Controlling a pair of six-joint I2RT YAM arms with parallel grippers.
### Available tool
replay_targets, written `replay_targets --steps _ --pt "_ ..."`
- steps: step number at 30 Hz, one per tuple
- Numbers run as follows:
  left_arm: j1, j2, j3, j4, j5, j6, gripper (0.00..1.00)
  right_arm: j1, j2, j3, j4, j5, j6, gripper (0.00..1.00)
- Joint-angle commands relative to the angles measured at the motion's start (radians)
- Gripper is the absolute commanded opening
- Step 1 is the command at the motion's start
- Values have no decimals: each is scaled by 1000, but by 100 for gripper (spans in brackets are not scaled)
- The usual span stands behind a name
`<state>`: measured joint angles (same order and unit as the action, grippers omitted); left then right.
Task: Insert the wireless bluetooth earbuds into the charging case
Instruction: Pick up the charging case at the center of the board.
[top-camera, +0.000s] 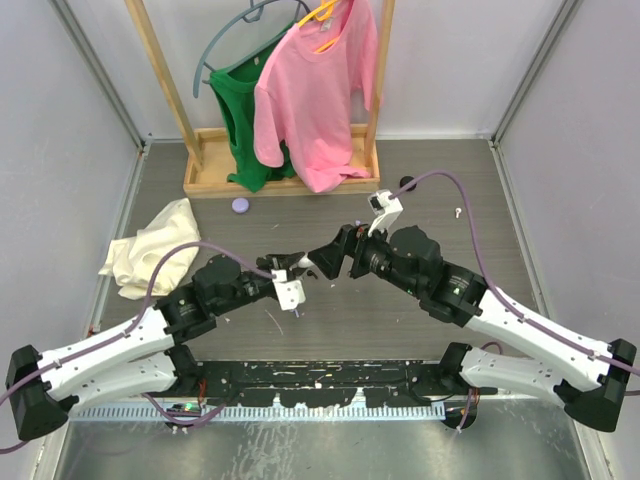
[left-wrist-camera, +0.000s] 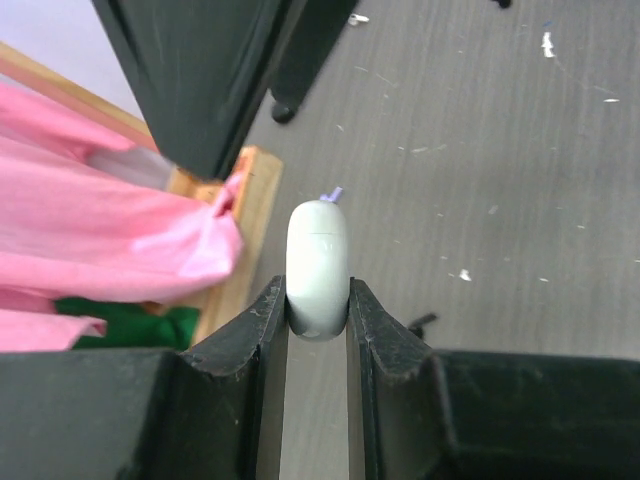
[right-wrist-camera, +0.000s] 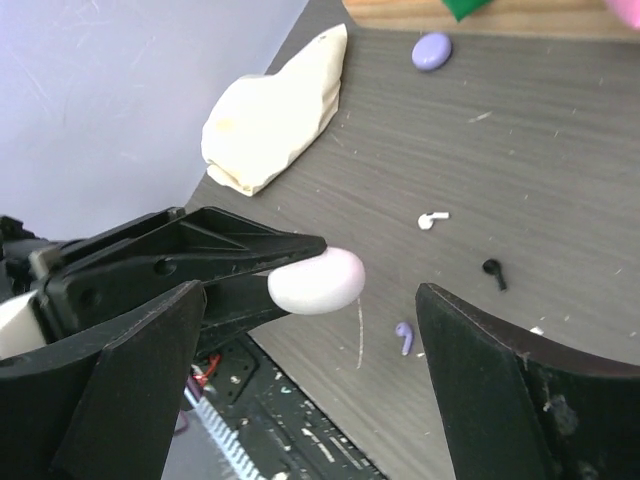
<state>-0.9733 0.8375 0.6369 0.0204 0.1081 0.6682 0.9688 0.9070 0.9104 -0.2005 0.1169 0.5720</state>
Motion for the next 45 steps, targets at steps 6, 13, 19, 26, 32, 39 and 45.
replay_targets --steps 6,13,19,26,32,39,45 --pt "-75 4 -62 320 -165 369 7 2 37 46 13 91 322 89" --pt "-122 23 -99 398 -235 483 7 1 56 1 58 90 463 80" --pt "-150 23 -137 462 -263 541 6 2 32 -79 142 130 582 71" --pt "-163 14 -150 475 -266 555 6 2 61 -99 159 110 669 62" --pt "-166 17 -155 462 -265 554 6 2 89 -112 218 53 713 53" --pt "-174 35 -160 456 -270 558 6 1 83 -122 232 50 734 43" --pt "-178 23 -164 440 -268 558 12 1 76 -134 230 60 734 32"
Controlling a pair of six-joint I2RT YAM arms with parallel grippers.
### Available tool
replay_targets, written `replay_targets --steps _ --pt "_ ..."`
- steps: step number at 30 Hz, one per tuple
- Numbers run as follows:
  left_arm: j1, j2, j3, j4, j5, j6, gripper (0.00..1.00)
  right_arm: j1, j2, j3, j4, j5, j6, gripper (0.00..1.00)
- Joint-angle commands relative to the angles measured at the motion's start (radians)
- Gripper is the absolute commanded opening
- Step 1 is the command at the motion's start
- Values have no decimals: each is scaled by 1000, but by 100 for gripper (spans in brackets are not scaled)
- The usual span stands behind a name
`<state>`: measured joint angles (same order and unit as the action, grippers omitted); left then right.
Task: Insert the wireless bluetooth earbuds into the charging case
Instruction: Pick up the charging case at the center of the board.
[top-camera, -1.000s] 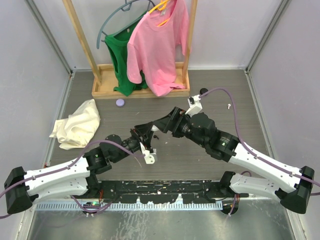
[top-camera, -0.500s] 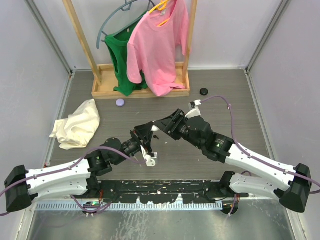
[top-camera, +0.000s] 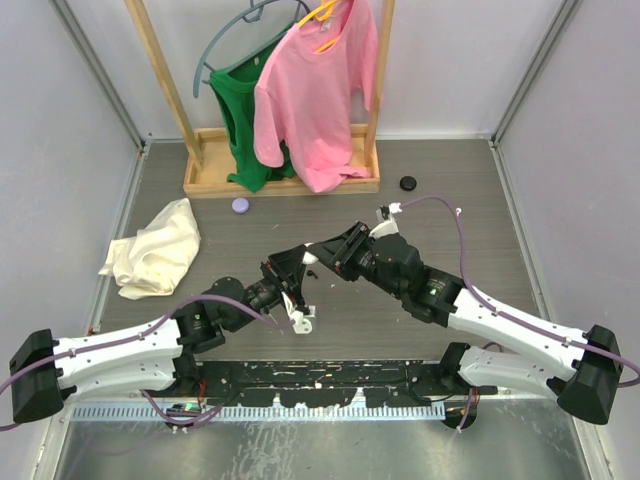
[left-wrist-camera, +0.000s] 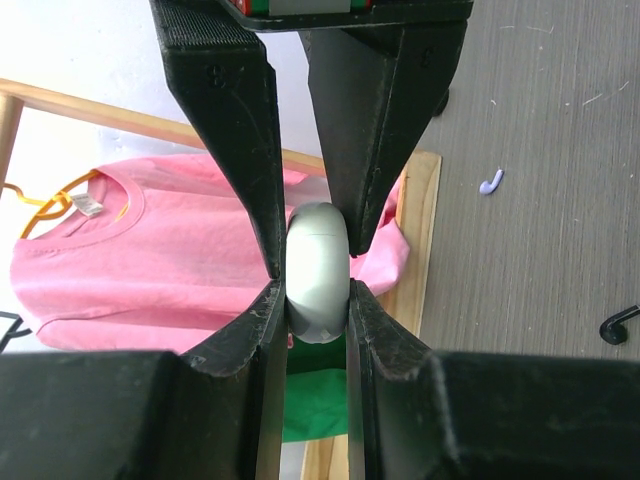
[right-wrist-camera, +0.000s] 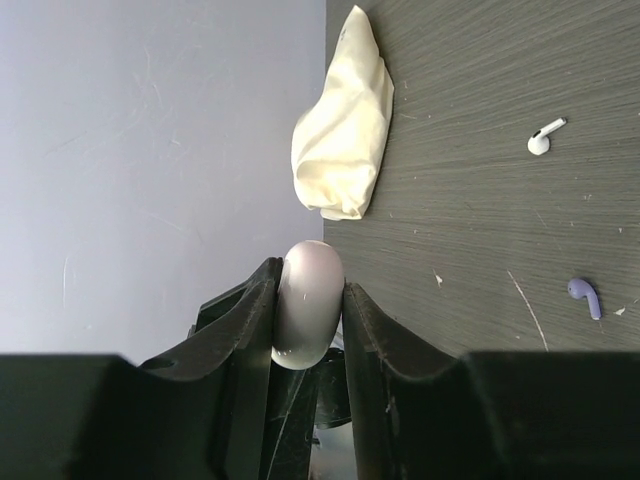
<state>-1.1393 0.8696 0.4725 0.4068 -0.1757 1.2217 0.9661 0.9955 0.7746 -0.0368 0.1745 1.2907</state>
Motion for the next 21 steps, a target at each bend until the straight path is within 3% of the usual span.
replay_targets --steps 1,10,16,21 --pt "-12 -12 -1 49 17 3 15 3 -17 0 66 6 13 29" --pt "-13 -46 6 -42 28 -72 49 -19 -60 9 58 33 -97 9" --pt "-13 -45 58 -157 30 -189 59 -114 -77 8 54 -19 -196 5" --pt "-13 -39 150 -320 -5 -399 61 -203 -65 21 38 -95 -348 1"
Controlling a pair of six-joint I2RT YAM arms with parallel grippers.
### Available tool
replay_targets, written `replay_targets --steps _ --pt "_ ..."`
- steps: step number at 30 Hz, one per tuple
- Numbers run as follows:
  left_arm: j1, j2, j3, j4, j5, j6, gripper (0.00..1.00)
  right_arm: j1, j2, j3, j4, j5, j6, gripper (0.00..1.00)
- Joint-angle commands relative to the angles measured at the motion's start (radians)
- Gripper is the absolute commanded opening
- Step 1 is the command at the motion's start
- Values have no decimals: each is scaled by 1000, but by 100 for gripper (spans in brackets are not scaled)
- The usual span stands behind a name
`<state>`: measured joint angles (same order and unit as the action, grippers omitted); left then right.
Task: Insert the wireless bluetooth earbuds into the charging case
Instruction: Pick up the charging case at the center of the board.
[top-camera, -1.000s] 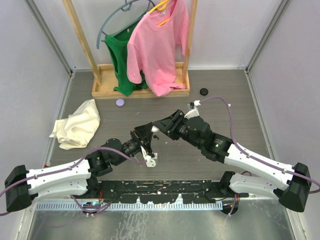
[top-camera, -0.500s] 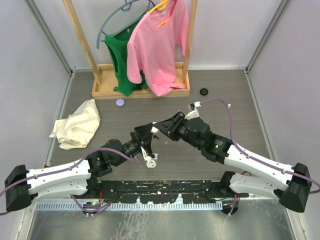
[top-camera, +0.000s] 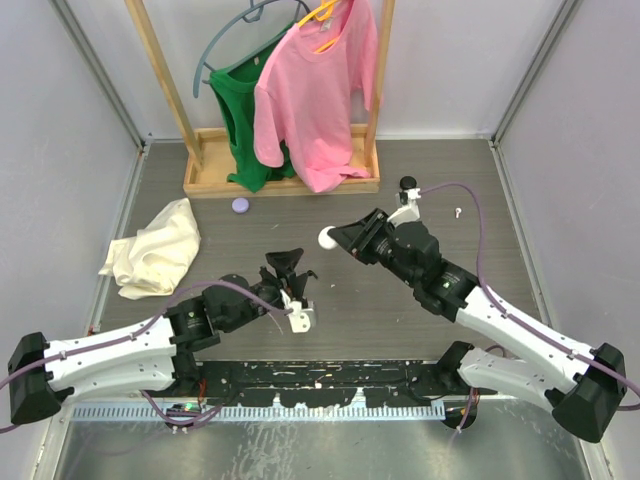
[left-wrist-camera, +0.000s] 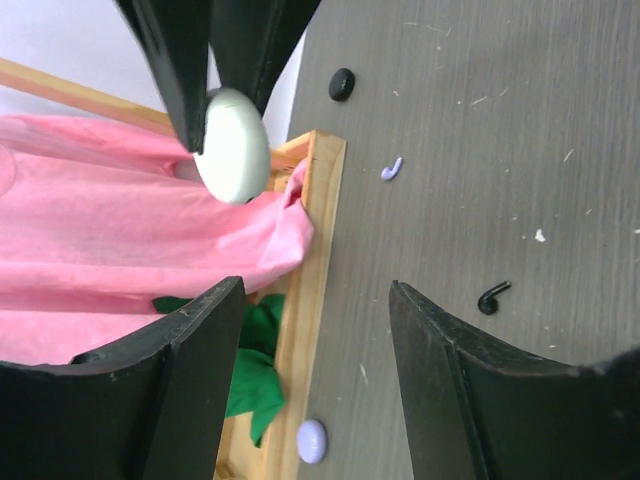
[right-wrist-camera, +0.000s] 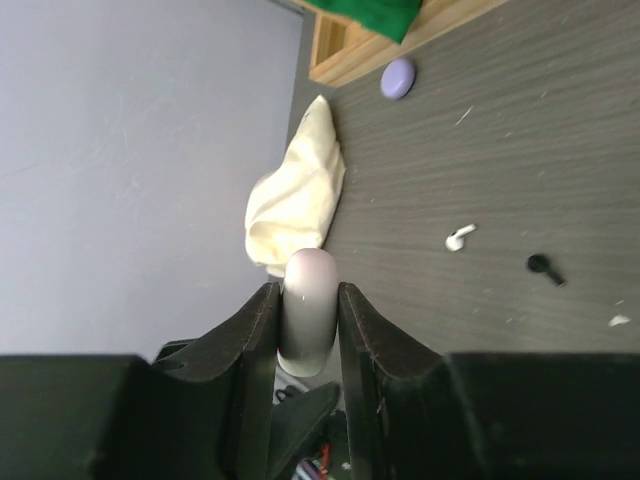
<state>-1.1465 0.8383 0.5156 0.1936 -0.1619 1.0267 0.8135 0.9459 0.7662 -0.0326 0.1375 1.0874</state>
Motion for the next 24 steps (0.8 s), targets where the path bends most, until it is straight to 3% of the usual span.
replay_targets --steps 1,9,12,18,24 --pt "-6 -6 125 -146 -25 -250 62 -66 -16 31 33 -70 -174 1" --pt "-5 49 280 -396 -6 -635 67 -162 23 93 23 -263 -519 1" --pt "-4 51 300 -405 12 -759 71 -167 31 121 7 -329 -629 1" --pt "61 35 250 -290 150 -978 77 -170 30 159 -38 -445 -805 1" --pt "271 -1 115 -10 463 -1194 79 -171 20 156 -61 -536 -895 1"
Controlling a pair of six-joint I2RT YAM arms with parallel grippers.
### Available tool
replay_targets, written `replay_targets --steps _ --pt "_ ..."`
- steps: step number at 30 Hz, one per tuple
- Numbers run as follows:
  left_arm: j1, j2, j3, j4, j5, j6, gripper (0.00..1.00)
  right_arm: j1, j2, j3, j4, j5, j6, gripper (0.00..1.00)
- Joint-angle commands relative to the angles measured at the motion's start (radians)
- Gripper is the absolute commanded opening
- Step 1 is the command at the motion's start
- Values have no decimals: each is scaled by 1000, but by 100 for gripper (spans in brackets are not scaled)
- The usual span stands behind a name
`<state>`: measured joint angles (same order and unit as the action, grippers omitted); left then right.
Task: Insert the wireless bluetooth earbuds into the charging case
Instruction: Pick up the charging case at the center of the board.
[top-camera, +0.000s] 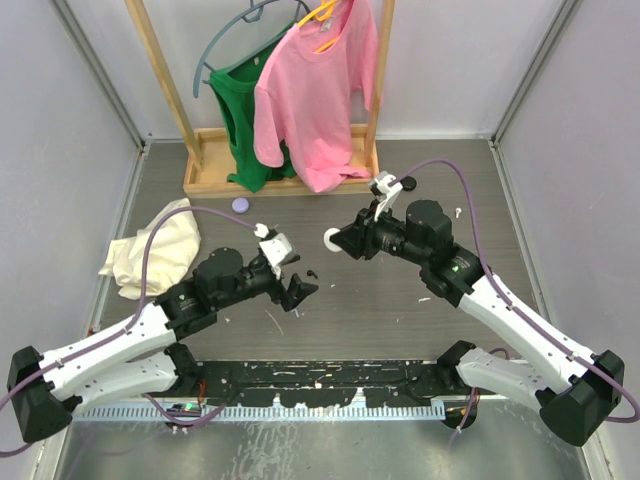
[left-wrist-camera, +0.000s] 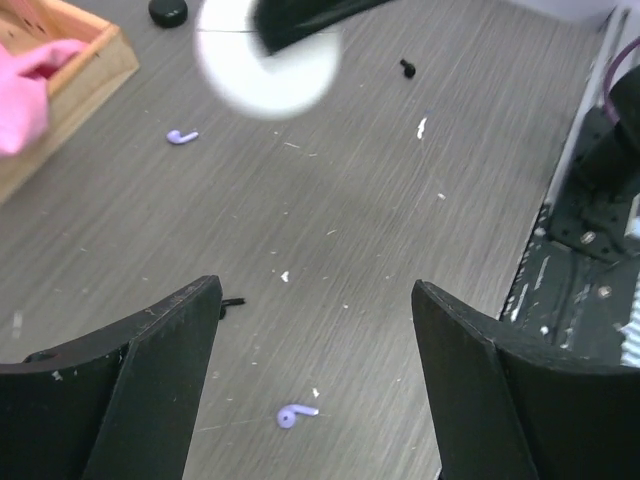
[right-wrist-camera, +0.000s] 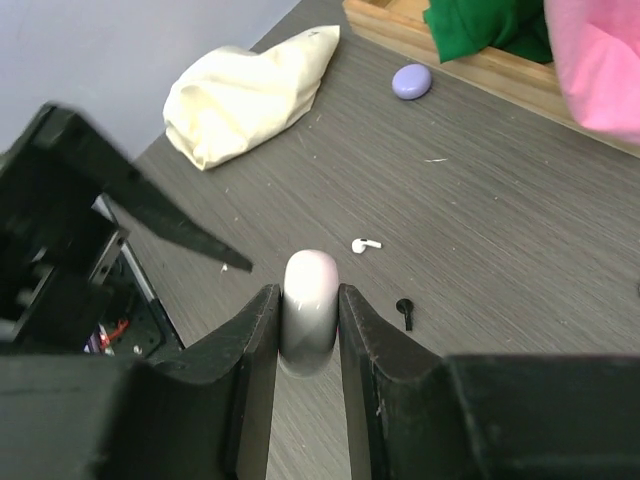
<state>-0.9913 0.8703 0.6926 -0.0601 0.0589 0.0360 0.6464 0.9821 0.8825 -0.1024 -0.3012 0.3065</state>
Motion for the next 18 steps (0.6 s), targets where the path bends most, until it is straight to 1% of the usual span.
replay_targets --steps 1,5,8,11,18 --pt "150 -36 -87 284 291 -225 79 -4 -15 37 11 -116 -123 1" --pt "266 -24 -169 513 453 -333 80 -4 -3 33 23 -206 -158 1" --pt "310 -7 -197 617 533 -376 80 -4 1 32 42 -266 -187 1" --pt "327 0 -204 674 575 -379 80 -4 9 34 62 -320 -224 1" --pt "370 44 -204 773 657 -383 73 -5 40 49 90 -452 -290 2"
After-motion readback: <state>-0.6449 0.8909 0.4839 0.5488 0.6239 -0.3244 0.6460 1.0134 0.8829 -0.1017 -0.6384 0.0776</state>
